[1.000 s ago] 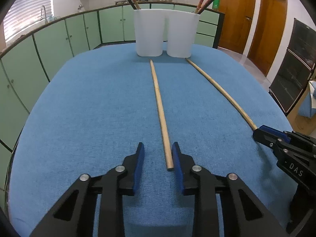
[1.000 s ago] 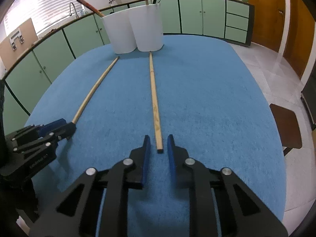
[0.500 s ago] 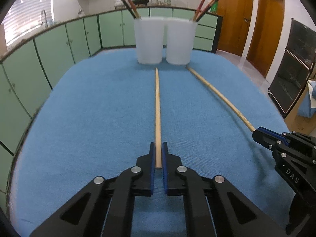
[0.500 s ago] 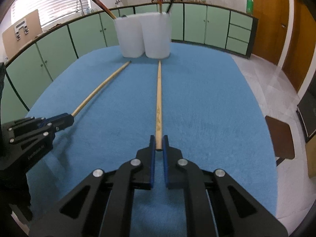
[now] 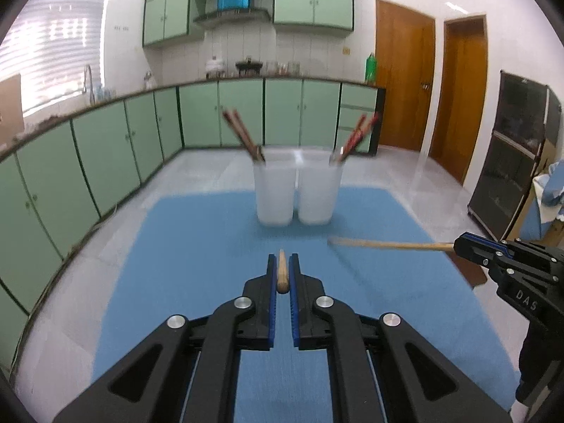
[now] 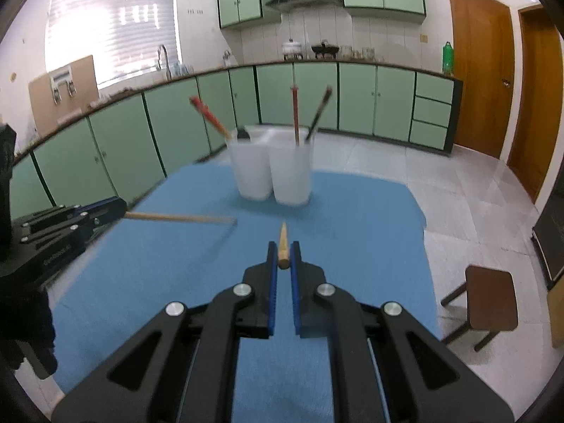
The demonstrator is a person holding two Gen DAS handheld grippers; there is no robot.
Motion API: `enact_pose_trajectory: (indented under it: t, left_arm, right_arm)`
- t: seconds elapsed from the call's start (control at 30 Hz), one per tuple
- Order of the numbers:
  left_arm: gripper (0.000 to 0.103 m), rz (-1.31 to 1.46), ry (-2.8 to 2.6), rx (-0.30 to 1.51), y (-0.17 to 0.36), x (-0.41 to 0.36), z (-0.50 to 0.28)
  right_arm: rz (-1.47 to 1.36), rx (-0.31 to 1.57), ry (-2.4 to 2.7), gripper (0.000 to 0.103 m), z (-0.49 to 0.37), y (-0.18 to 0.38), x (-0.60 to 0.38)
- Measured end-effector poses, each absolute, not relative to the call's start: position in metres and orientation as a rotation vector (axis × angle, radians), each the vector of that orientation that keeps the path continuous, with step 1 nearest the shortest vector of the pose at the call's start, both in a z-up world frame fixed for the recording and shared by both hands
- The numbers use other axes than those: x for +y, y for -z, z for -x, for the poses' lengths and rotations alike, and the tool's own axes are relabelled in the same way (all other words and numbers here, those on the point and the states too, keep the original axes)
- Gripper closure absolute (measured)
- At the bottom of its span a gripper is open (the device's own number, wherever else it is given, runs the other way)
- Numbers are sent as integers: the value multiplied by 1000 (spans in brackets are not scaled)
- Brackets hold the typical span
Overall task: Organize utensils
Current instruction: 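Lift both wooden chopsticks up to the white holder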
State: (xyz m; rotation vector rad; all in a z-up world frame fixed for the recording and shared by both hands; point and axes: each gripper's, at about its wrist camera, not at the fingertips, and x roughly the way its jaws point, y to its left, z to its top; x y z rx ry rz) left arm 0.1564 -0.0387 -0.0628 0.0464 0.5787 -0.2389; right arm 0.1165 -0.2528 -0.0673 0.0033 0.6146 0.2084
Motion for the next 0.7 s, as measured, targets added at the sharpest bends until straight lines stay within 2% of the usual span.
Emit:
enact_pose_trajectory:
  t: [0.3, 0.7]
  left_arm:
    - [96, -52, 277, 478, 12, -32, -182]
    - [97, 10, 353, 482, -5, -30, -208]
  right_arm:
    - [-35, 560, -283, 97, -145, 2, -261]
    - [-13, 547, -365, 97, -183, -44, -248]
